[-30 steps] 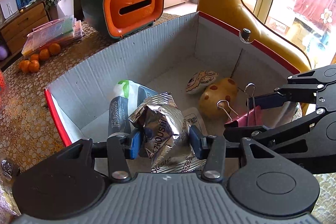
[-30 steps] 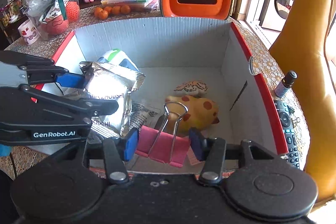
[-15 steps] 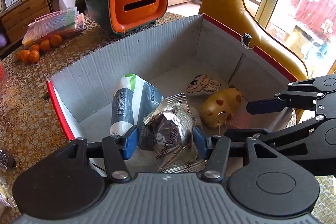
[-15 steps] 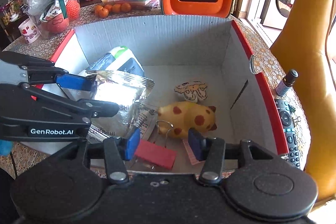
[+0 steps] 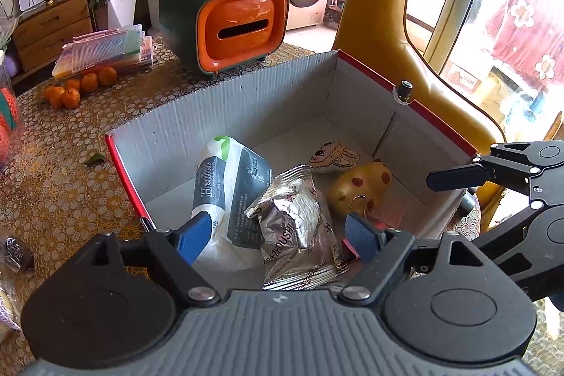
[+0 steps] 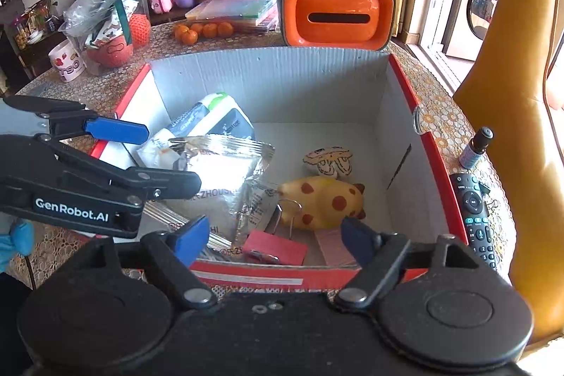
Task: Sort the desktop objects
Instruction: 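Withdraw both grippers from the box back toward the remaining table items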
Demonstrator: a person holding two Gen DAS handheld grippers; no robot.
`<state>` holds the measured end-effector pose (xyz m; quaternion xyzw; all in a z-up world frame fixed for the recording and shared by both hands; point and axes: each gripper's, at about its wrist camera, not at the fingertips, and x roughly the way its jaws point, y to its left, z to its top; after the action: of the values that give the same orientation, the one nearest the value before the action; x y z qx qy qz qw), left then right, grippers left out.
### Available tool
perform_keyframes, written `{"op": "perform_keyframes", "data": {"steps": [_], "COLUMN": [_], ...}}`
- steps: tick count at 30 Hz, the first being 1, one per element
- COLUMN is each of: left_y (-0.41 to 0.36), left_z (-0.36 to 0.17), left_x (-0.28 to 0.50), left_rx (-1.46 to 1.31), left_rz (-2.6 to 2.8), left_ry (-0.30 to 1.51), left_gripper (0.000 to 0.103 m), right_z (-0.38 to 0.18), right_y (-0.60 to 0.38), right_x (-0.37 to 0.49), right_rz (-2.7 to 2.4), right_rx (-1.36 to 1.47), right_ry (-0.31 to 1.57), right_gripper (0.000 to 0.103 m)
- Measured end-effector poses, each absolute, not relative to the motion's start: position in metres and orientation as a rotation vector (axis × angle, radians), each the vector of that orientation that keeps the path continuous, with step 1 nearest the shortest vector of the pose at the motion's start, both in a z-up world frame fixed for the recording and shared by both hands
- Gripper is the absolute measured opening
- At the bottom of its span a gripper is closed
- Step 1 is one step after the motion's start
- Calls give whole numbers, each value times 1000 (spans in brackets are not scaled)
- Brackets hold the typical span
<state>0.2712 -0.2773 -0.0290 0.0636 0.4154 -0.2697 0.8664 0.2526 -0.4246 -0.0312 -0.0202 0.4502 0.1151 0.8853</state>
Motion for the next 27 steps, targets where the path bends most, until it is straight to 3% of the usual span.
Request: {"op": "perform_keyframes", "data": {"steps": [9,13,27], "left_y": [-261,-250,-185], "left_z": [-14,-8,24], "left_x": [258,248,204], "left_rx": [79,59,7], "left_rz": [-561,-559,-499], "left_ry": [818,797,704], "left_gripper": [89,101,101], "right_z": [-22,-15,15], "right_y": [-422,-421,-402], "right_x": [241,233,197], "right_rz": [260,266,285], "right_rx": [-6,21,90], "right_ry": [903,881,792], "right_gripper": [92,94,99]}}
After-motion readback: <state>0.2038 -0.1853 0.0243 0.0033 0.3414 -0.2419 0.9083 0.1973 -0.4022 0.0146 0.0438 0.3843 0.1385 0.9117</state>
